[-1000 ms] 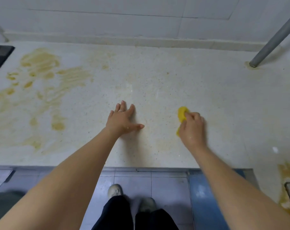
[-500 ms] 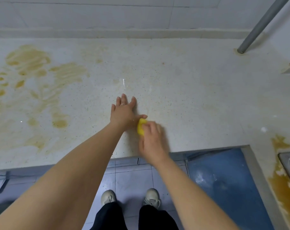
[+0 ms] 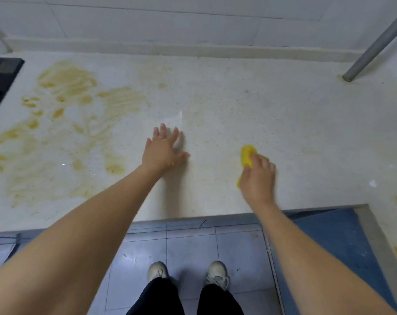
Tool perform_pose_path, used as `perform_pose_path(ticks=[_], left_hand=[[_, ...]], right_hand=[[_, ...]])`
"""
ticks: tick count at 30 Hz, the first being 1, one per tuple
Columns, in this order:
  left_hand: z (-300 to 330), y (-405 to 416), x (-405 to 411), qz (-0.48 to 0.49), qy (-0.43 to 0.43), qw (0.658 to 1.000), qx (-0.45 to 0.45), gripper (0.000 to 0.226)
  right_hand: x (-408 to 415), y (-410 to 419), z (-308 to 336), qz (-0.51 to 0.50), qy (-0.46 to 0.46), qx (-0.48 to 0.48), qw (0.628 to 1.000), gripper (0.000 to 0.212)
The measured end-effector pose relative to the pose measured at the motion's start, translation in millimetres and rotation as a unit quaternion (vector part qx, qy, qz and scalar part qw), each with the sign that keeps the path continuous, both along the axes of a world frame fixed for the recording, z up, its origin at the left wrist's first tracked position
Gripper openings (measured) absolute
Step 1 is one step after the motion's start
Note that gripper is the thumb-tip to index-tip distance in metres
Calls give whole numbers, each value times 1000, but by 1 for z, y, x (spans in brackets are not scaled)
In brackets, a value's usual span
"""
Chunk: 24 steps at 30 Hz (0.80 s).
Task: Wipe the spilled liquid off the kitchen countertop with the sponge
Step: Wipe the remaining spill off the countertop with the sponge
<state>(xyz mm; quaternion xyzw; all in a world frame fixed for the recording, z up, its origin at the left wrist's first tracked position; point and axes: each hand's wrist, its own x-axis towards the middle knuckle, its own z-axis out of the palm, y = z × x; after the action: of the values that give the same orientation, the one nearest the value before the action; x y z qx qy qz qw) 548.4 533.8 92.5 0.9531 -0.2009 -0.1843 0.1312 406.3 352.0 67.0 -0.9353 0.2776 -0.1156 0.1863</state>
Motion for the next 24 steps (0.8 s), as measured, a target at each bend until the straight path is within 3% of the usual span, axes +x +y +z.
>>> perform_pose_path(ticks=[1, 2, 4, 6, 8, 11, 12, 13, 16, 18, 21, 22, 24], left_hand=[[1, 13, 9, 15, -10, 1000, 12, 83], [-1, 28, 17, 27, -10, 999, 23, 84], [-3, 50, 29, 37, 8, 999, 39, 87], [-7, 63, 33, 27, 27, 998, 47, 86], [-9, 73, 37, 4, 32, 998, 51, 84], [-9, 75, 37, -1, 36, 999, 39, 83], [-9, 74, 37, 1, 33, 999, 38, 82], [-9, 74, 37, 1, 32, 999, 37, 81], [-8, 76, 39, -6, 42, 999, 29, 77], [-7, 80, 39, -14, 40, 999, 28, 78], [-10, 80, 37, -9, 31, 999, 25, 77], [-11, 80, 36, -8, 29, 999, 24, 77], [-10, 80, 38, -11, 31, 999, 25, 74]], right_hand=[[7, 9, 0, -36, 12, -5, 999, 44], [19, 36, 0, -10, 12, 11, 1000, 45], [42, 108, 1, 144, -2, 48, 988, 44], [51, 141, -5, 231, -51, 25, 971, 46], [62, 110, -4, 185, -63, 13, 981, 46], [63, 70, 0, -67, -8, 23, 997, 52], [69, 87, 3, -70, -7, 49, 996, 50], [76, 117, 7, -10, -15, 71, 997, 45], [76, 169, -12, 186, -62, 18, 980, 44], [77, 119, -4, 146, -47, 41, 987, 46], [65, 74, 6, -68, -10, 18, 997, 46], [67, 93, 8, -56, -5, 24, 998, 45], [73, 154, 4, 84, -10, 55, 995, 41]])
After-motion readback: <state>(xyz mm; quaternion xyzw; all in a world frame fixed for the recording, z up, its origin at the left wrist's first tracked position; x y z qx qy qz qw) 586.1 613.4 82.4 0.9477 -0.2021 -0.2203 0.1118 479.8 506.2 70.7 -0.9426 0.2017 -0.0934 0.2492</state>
